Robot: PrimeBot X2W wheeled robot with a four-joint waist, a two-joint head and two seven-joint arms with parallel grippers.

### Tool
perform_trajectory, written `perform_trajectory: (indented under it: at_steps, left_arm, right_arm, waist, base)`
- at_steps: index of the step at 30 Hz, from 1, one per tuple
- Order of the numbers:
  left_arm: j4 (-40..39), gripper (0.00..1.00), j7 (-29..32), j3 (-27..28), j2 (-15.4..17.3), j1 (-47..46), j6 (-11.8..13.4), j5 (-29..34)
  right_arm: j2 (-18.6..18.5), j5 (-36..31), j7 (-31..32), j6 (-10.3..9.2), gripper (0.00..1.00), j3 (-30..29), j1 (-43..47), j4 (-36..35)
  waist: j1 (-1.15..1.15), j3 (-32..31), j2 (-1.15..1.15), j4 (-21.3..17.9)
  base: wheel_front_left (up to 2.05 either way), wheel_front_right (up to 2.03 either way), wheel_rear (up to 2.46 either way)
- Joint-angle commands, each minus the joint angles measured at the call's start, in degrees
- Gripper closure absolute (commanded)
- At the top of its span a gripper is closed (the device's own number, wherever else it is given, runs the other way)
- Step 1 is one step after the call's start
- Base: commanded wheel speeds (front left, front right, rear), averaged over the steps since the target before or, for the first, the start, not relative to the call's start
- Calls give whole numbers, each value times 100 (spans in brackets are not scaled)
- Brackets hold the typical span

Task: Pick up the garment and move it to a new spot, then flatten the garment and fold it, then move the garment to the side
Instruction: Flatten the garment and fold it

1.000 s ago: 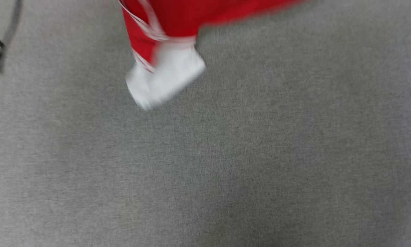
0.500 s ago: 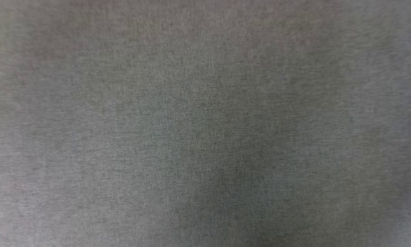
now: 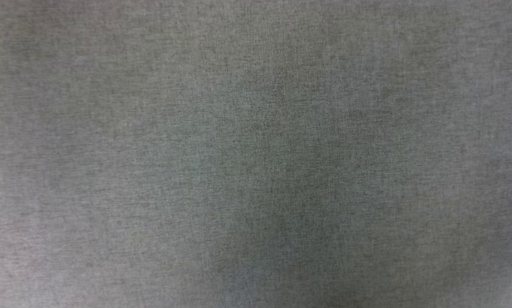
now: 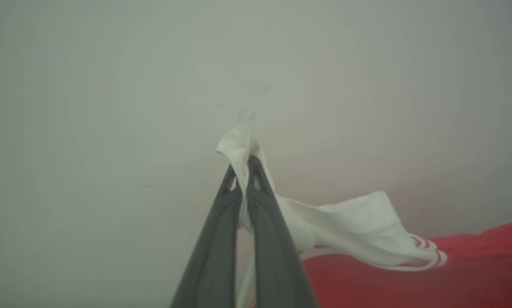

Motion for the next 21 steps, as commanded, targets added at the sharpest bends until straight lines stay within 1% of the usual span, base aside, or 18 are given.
perform_trajectory:
  at_steps: [1,6,10,17,21]
  left_arm:
    - [70,100,-40,-4,-42,168,-62,-46]
    - [293,100,-204,-77,-213,820,-209,-210]
    - [393,100,-396,-172,-411,1608,-280,-312]
    - [289,100,-701,-333,-700,3113,-323,-497]
    - [58,100,-875,-386,-729,4018,-300,-577]
  right_arm:
    - [13,74,-52,-4,100,87,187,102]
    - [39,278,-117,-4,100,511,738,360]
    - [77,421,-216,-4,100,791,1407,490]
    - [57,668,-459,-4,100,1141,2667,509]
    - [-25,817,-621,-4,100,1259,3449,341]
  waist:
    - [-1,-80,0,26]
    - [-1,-504,0,100]
    - [-1,-984,0,164]
    - [-1,-1870,0,231]
    - [-1,-2301,0,226]
  base:
    - [0,0,0]
    - [0,0,0]
    - [0,0,0]
    - [0,0,0]
    - [0,0,0]
